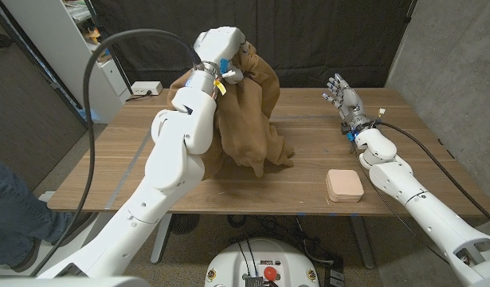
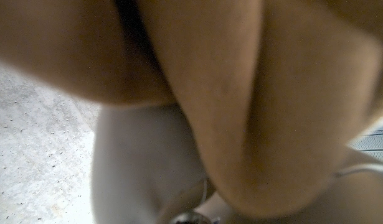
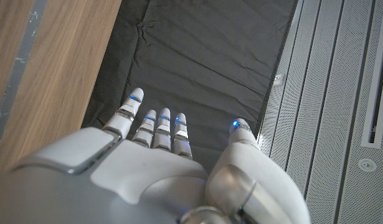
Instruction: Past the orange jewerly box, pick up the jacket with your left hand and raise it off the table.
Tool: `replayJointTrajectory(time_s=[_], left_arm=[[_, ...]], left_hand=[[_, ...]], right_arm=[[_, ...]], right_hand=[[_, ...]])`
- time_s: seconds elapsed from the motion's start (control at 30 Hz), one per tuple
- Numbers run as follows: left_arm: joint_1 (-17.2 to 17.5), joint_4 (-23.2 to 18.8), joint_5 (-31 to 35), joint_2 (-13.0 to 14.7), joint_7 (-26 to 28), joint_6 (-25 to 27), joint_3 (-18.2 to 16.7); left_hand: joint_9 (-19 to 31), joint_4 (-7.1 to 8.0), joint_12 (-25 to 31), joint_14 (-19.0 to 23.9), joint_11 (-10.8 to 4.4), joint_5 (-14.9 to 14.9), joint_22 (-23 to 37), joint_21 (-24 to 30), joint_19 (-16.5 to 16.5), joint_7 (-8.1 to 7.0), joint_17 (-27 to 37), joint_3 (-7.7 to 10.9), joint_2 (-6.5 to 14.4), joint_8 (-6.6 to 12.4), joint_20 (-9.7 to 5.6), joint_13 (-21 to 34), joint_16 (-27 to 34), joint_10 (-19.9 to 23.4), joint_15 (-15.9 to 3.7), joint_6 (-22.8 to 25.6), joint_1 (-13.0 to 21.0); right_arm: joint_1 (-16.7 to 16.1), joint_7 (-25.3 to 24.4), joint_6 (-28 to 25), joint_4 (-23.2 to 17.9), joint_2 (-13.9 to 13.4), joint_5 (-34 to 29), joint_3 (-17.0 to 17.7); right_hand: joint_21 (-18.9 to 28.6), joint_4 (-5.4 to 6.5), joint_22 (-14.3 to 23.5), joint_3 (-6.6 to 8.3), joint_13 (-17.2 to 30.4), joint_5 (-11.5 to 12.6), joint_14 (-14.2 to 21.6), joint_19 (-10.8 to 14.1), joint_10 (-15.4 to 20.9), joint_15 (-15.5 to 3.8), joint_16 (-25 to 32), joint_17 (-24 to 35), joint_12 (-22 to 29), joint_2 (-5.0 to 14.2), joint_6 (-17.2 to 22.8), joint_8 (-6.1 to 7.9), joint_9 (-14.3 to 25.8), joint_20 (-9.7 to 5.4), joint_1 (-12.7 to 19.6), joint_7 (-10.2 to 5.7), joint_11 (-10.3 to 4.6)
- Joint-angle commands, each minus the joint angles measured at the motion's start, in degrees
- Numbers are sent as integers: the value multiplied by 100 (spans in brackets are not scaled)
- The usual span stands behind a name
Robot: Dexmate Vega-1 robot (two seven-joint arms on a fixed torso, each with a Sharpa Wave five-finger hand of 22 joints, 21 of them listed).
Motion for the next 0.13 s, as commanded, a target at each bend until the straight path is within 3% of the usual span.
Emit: replayJointTrajectory(time_s=[0.03, 0.13], left_arm=[[593, -155, -1073, 296, 122, -119, -654], [707, -82, -1361, 424, 8, 17, -794]], left_hand=[[57, 20, 0, 33, -15, 23, 1, 24, -71, 3, -33, 57, 1515, 4, -249, 2, -11, 71, -4, 13, 1511], [90, 25, -20, 66, -14, 19, -15, -10, -168, -2, -105, 51, 1518, 6, -229, -17, -20, 78, -29, -9, 1491]], right_arm=[[-12, -155, -263, -154, 4, -125, -142], [96, -83, -361, -51, 56, -165, -271]], right_hand=[[18, -6, 14, 8, 19, -4, 38, 65, 18, 25, 22, 3, 14, 57, 70, 32, 23, -2, 31, 6, -15], [17, -6, 14, 7, 19, -5, 41, 65, 22, 25, 23, 3, 16, 56, 70, 32, 23, -4, 30, 7, -3]])
